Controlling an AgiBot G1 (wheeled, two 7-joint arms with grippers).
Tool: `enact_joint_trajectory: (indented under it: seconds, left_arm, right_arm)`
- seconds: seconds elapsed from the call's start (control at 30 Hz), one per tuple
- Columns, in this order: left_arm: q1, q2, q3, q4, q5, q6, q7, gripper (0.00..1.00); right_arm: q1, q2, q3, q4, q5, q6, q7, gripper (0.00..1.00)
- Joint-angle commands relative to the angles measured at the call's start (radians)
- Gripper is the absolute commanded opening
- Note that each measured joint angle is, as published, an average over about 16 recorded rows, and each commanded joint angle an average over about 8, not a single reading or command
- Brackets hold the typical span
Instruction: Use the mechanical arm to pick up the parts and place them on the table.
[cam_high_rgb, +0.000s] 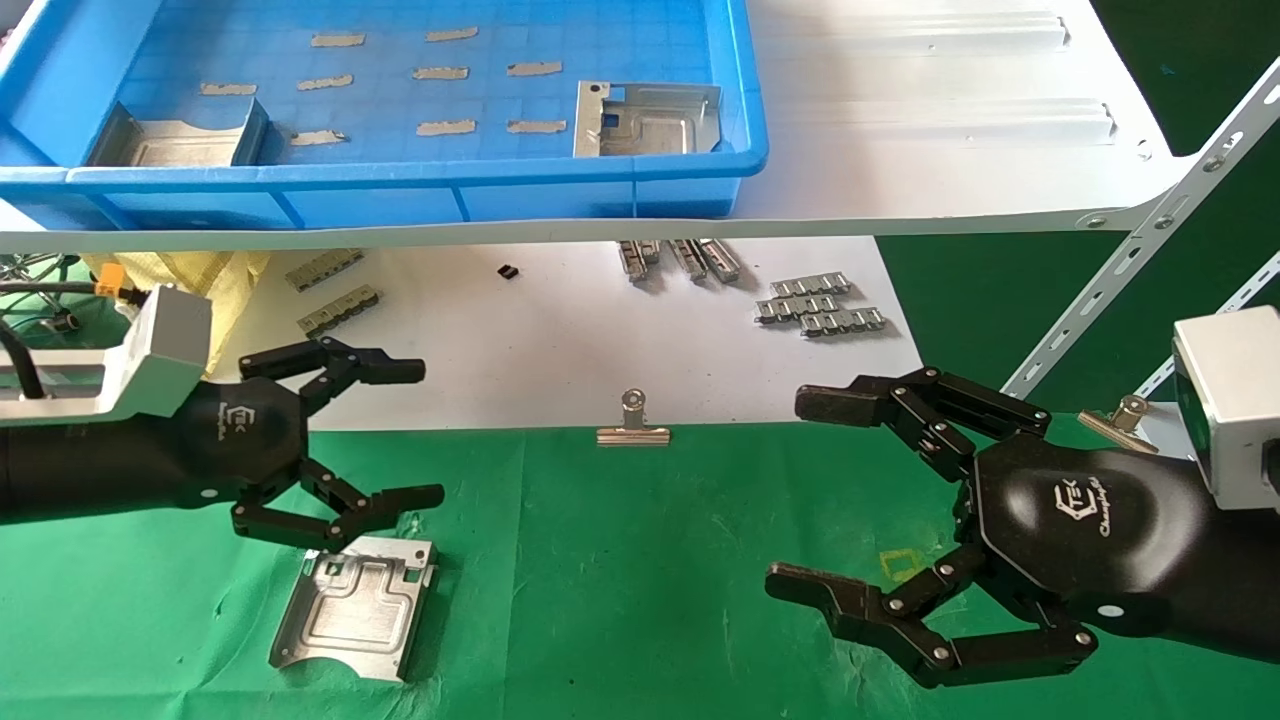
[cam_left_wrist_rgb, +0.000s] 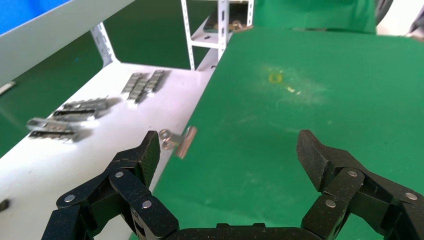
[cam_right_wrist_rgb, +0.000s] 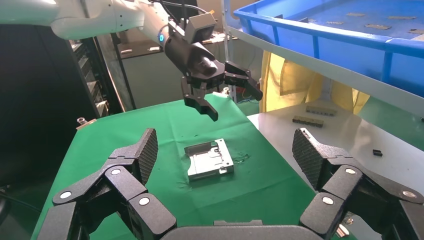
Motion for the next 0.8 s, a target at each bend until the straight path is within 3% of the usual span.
enact_joint_trajectory:
  seconds: [0.03,0.8]
  left_arm:
    - [0.023,-0.006,-0.025,-0.033,-0.005,-0.004,-0.019,1.0]
    - [0.279,-0.075,-0.305,-0.41,-0.059,-0.045,-0.232,1.0]
  right_arm:
    - [0.0,0.0,0.0,0.0,0.0,0.0,0.0,1.0]
    - [0.0,0.0,0.0,0.0,0.0,0.0,0.0,1.0]
